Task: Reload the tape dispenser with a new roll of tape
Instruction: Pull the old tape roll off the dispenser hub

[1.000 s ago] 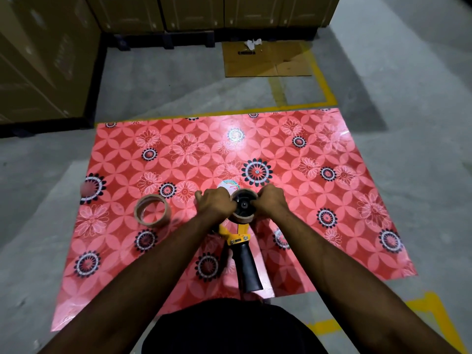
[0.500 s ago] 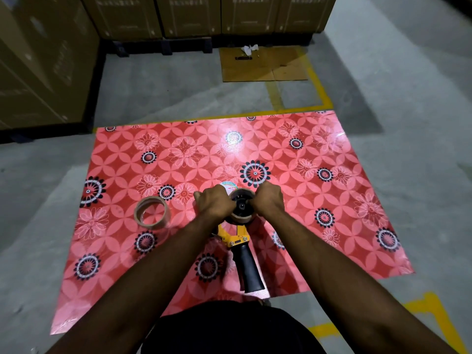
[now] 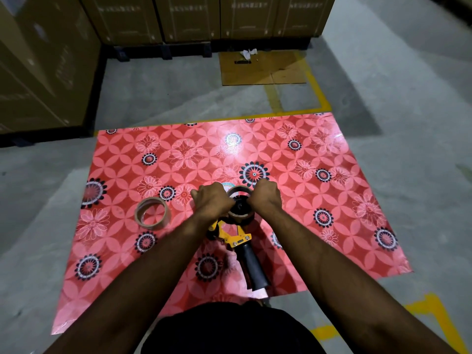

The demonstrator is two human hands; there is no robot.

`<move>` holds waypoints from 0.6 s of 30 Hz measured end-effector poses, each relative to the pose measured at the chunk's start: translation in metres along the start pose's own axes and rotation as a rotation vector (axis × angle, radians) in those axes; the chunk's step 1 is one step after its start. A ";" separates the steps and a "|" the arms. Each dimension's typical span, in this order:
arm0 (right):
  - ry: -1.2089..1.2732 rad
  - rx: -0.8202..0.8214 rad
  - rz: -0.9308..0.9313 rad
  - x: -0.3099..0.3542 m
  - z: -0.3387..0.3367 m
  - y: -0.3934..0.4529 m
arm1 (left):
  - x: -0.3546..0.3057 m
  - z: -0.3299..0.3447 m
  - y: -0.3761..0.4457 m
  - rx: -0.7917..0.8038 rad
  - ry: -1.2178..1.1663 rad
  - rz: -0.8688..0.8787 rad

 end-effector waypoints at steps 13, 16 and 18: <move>0.892 0.372 -0.282 -0.039 -0.036 -0.022 | 0.015 -0.029 -0.034 0.323 -0.820 0.457; 0.968 0.274 -0.260 -0.060 -0.039 -0.019 | -0.009 -0.018 -0.029 0.372 -0.740 0.554; 0.977 0.205 -0.243 -0.078 -0.043 -0.018 | -0.032 -0.007 -0.024 0.340 -0.597 0.577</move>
Point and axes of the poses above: each hand's wrist, its own y-axis towards the middle knuckle, its own z-axis out of the palm, x = y × z, the point moved 3 cm from there along y, towards the middle knuckle, and after that the axes turned 14 degrees about x, right-handed, at the moved point
